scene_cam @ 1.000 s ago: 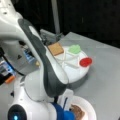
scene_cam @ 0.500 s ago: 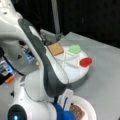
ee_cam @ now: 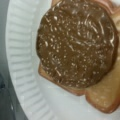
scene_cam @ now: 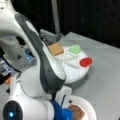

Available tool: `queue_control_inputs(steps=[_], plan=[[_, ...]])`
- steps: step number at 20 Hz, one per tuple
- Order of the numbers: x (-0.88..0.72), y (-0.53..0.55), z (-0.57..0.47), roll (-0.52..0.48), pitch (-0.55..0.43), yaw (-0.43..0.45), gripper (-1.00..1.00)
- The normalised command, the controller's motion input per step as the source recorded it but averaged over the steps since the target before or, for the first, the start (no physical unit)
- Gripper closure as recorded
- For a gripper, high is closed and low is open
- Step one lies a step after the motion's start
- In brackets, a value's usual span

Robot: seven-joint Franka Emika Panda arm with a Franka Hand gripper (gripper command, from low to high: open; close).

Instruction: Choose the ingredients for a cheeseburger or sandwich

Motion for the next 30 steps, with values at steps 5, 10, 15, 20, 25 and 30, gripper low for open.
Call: queue_control_inputs(steps=[5, 10, 15, 20, 25, 30], plan=[[-0.52, 0.46, 0.28, -0.374, 0.084, -0.246, -1.00], [-0.58, 0.53, 0.17, -0.447, 0.036, -0.309, -1.00], [-0.54, 0.45, 0.09, -0.494, -0.016, -0.285, -1.00], [-0.61, 0.45, 0.12, -0.506, -0.062, -0.159, -1.00], [-0.63, 0.47, 0.06, -0.479, -0.121, 0.056, -1.00], [-0.56, 0.47, -0.12, -0.413, -0.162, 0.057, -1.00]])
